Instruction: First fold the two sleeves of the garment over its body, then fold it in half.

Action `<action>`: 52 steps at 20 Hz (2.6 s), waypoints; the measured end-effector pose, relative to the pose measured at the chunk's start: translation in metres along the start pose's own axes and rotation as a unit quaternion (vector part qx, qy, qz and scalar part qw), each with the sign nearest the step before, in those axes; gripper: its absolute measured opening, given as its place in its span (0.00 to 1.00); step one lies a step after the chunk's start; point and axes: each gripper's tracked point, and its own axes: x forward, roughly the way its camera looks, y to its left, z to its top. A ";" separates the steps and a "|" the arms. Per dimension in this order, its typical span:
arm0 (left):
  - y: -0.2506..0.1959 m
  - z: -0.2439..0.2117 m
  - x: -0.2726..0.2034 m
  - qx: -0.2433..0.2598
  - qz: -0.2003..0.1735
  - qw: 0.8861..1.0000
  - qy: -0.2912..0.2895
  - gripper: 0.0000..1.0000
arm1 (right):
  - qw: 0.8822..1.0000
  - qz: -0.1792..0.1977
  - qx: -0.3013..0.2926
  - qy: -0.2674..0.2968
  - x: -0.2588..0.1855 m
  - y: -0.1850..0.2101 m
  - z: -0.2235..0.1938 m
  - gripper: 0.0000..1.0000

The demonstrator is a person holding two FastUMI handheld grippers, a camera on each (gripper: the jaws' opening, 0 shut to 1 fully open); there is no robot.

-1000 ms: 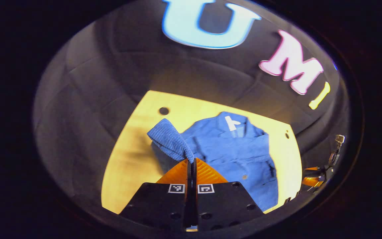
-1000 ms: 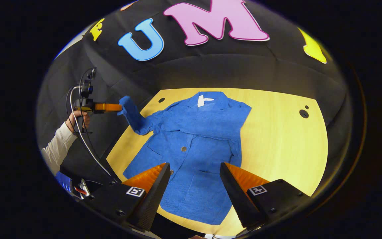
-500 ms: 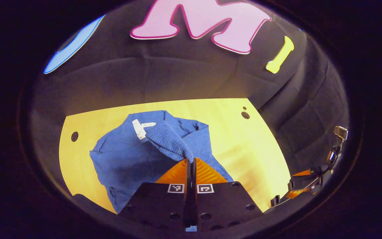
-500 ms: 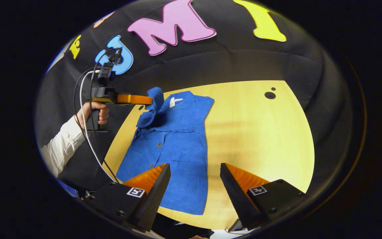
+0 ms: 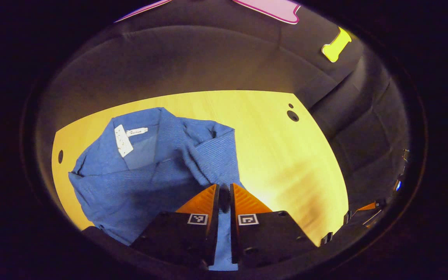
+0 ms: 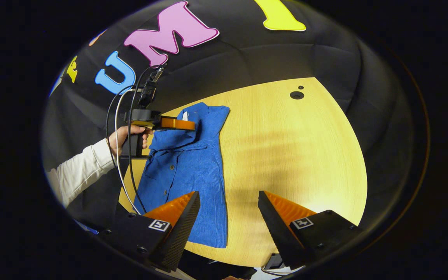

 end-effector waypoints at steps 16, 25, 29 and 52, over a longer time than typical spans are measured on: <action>0.108 -0.316 -0.171 -0.140 0.132 0.981 0.017 0.84 | 0.992 -0.068 -0.087 0.066 0.050 0.066 -0.083 0.99; 0.150 -0.428 -0.171 -0.234 0.123 0.955 0.137 0.85 | 0.967 -0.133 -0.056 0.208 0.061 0.044 -0.189 0.99; 0.143 -0.425 -0.169 -0.247 0.118 0.948 0.160 0.85 | 0.957 -0.150 -0.037 0.246 0.060 0.034 -0.210 0.99; 0.121 -0.415 -0.156 -0.201 0.103 0.951 0.213 0.10 | 0.954 -0.125 0.010 0.273 0.081 0.050 -0.240 0.08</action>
